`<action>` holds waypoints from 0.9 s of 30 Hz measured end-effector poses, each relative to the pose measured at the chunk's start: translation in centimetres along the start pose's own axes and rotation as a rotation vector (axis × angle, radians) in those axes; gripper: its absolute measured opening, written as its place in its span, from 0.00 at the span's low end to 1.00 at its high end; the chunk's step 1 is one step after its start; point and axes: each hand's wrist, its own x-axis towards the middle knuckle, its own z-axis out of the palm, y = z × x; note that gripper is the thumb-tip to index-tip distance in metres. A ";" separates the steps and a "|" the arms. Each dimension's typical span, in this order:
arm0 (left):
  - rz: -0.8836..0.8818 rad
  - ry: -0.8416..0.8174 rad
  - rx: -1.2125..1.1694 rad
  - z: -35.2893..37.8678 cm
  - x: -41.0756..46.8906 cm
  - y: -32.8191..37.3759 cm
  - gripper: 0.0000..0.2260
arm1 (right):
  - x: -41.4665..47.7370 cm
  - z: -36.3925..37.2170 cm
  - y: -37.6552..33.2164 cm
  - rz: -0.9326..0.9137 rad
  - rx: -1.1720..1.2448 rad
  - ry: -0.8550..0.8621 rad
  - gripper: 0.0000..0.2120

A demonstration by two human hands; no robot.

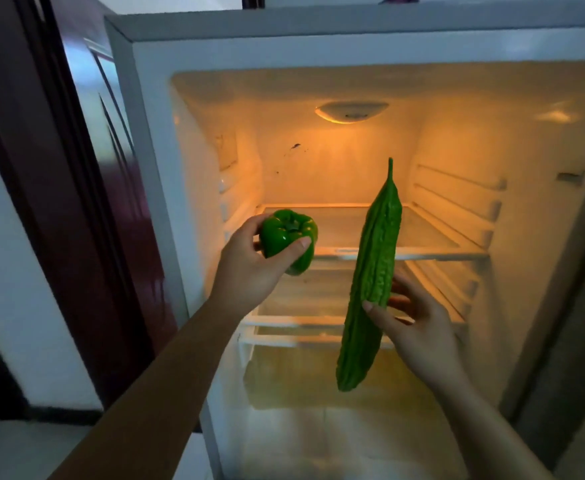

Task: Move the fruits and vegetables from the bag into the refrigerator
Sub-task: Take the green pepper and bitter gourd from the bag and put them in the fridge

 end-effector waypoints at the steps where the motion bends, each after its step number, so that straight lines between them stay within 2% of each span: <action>1: 0.009 -0.004 0.014 0.1 1.0 -0.2 0.21 | 0.2 0.1 0.3 0.006 -0.009 0.014 0.24; 6: -0.037 -0.050 0.070 1.2 5.0 -1.9 0.28 | 0.9 0.6 1.1 0.060 -0.011 0.018 0.23; 10: -0.079 -0.016 0.090 2.2 6.8 -2.8 0.26 | 1.7 -0.1 1.2 0.075 -0.058 -0.011 0.24; 15: -0.102 0.043 0.244 2.9 8.6 -3.6 0.29 | 2.7 -1.2 1.7 0.074 -0.060 -0.010 0.25; 27: -0.099 0.018 0.400 1.7 8.0 -3.9 0.36 | 3.1 -2.7 2.0 0.085 -0.068 -0.063 0.25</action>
